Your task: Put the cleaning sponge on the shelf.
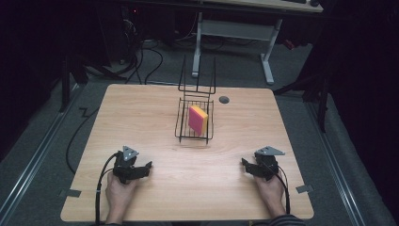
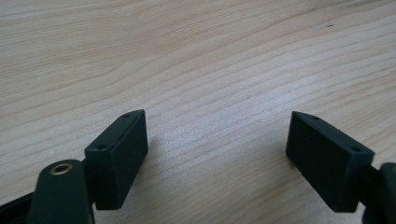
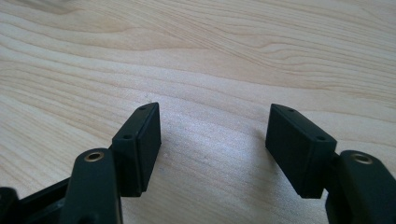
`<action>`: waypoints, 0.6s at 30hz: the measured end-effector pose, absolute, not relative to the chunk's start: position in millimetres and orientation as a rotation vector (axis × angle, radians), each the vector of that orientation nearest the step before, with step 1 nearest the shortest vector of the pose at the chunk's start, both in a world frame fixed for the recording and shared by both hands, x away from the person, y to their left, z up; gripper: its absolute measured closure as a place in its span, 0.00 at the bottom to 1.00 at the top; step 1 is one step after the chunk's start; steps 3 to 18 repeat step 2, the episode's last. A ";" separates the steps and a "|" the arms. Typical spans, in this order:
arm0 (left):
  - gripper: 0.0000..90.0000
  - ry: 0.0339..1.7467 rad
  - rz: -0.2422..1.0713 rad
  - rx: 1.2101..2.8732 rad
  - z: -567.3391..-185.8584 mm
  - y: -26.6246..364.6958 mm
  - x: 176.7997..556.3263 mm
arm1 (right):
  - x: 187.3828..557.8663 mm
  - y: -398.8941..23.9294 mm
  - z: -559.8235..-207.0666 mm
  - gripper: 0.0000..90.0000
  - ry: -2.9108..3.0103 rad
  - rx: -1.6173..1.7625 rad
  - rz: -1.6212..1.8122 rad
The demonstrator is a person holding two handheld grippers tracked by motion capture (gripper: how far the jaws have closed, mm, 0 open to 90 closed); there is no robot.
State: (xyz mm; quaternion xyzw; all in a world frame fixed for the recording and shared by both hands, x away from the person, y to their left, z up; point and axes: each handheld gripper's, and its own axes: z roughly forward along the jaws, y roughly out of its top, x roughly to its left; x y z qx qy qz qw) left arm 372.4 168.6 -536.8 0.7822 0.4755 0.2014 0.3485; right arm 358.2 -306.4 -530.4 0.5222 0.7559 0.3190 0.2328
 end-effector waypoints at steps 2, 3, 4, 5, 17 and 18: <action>0.24 1.232 0.522 2.028 -536.8 168.6 372.4 | 358.2 -306.5 -530.4 0.40 2.077 1.434 0.876; 0.24 1.232 0.522 2.028 -536.8 168.6 372.4 | 358.2 -306.5 -530.4 0.40 2.077 1.434 0.876; 0.24 1.232 0.522 2.028 -536.8 168.6 372.4 | 358.2 -306.5 -530.4 0.40 2.077 1.434 0.876; 0.24 1.232 0.522 2.028 -536.8 168.6 372.4 | 358.2 -306.5 -530.4 0.40 2.077 1.434 0.876; 0.24 1.232 0.522 2.028 -536.8 168.6 372.4 | 358.2 -306.5 -530.4 0.40 2.077 1.434 0.876; 0.24 1.232 0.522 2.028 -536.8 168.6 372.4 | 358.2 -306.5 -530.4 0.40 2.077 1.434 0.876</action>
